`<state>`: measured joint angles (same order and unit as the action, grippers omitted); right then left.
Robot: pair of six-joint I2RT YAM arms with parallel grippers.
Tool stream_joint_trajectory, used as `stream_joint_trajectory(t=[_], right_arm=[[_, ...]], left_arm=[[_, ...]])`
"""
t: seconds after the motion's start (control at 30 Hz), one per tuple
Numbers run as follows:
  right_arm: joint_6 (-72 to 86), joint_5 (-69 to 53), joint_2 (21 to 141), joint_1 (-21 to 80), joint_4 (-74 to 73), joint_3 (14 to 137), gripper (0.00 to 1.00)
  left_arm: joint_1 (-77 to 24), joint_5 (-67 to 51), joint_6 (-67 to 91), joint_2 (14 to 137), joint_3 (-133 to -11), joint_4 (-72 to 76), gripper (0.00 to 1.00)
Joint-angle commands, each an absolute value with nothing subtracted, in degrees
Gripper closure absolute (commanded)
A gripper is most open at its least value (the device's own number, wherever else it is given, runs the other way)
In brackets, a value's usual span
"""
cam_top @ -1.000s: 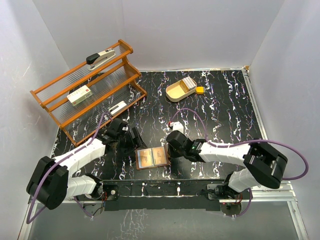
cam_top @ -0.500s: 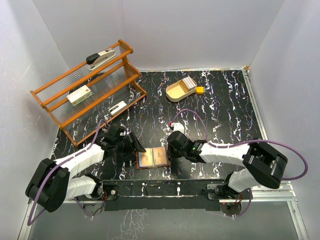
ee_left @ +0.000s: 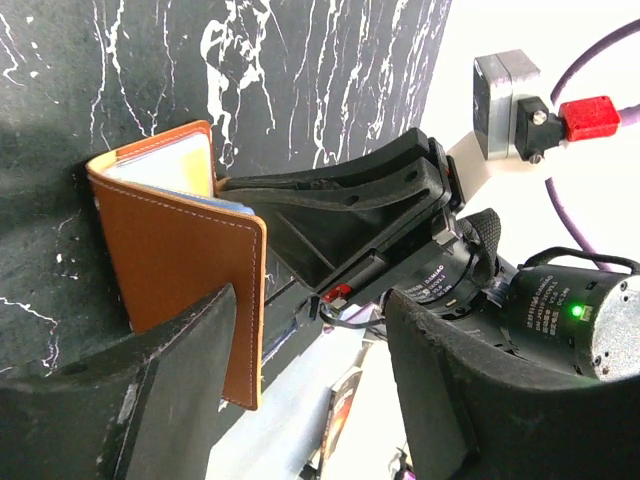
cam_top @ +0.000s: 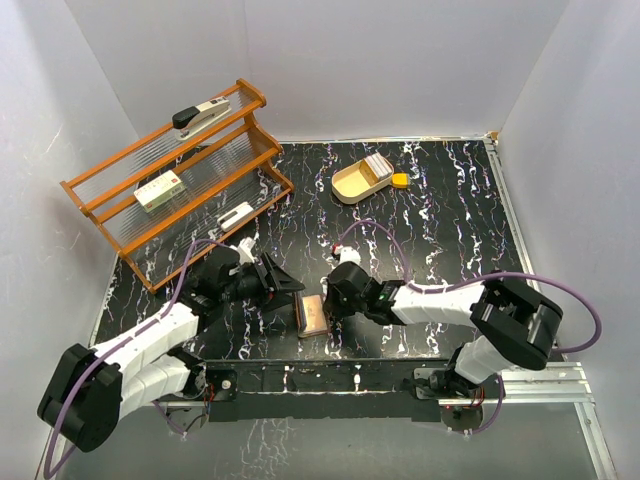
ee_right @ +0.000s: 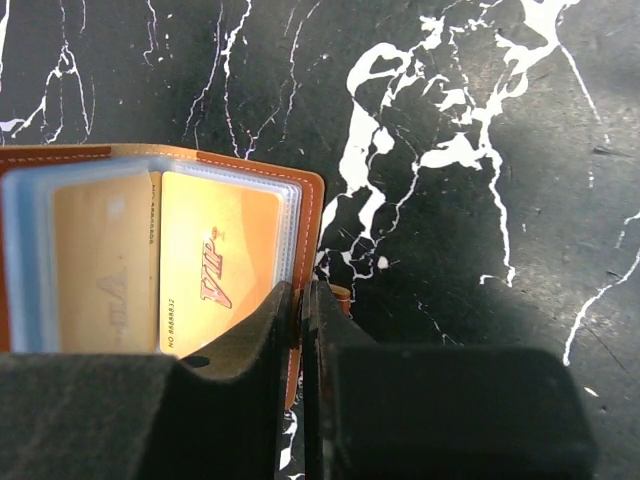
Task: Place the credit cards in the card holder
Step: Close the card holder at the center of the board.
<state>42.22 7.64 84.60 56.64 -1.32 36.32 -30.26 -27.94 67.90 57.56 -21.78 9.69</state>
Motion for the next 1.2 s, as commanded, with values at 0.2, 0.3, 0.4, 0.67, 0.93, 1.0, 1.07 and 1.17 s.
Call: stream_joint_trajectory(t=[0.2, 0.3, 0.4, 0.67, 0.93, 1.0, 1.07, 1.17], right_arm=[[41.7, 8.6, 86.3, 57.3, -2.4, 39.7, 0.79], [40.5, 10.7, 83.8, 57.3, -5.0, 39.5, 0.74], [39.5, 12.3, 81.6, 57.2, -6.9, 39.5, 0.74], [39.6, 12.9, 79.1, 57.2, -6.8, 38.0, 0.82], [39.6, 12.2, 76.9, 57.2, -7.6, 38.0, 0.83], [40.0, 11.8, 76.4, 57.2, -7.6, 37.9, 0.83], [40.4, 11.4, 76.1, 57.2, -7.1, 37.6, 0.82], [40.9, 10.9, 76.0, 57.2, -6.6, 37.2, 0.83]], left_arm=[[-30.8, -33.4, 66.7, 63.0, -20.5, 16.9, 0.56], [-30.8, -33.1, 65.2, 65.3, -21.1, 16.7, 0.69], [-30.8, -32.5, 63.3, 66.9, -22.1, 14.7, 0.73], [-30.9, -30.2, 60.3, 70.7, -23.5, 11.8, 0.78], [-31.6, -30.6, 60.1, 75.3, -24.3, 13.3, 0.84], [-32.0, -30.7, 59.8, 76.2, -24.7, 13.2, 0.84], [-32.4, -30.4, 59.8, 76.9, -24.9, 13.0, 0.85], [-32.8, -29.8, 59.7, 77.7, -24.8, 12.9, 0.84]])
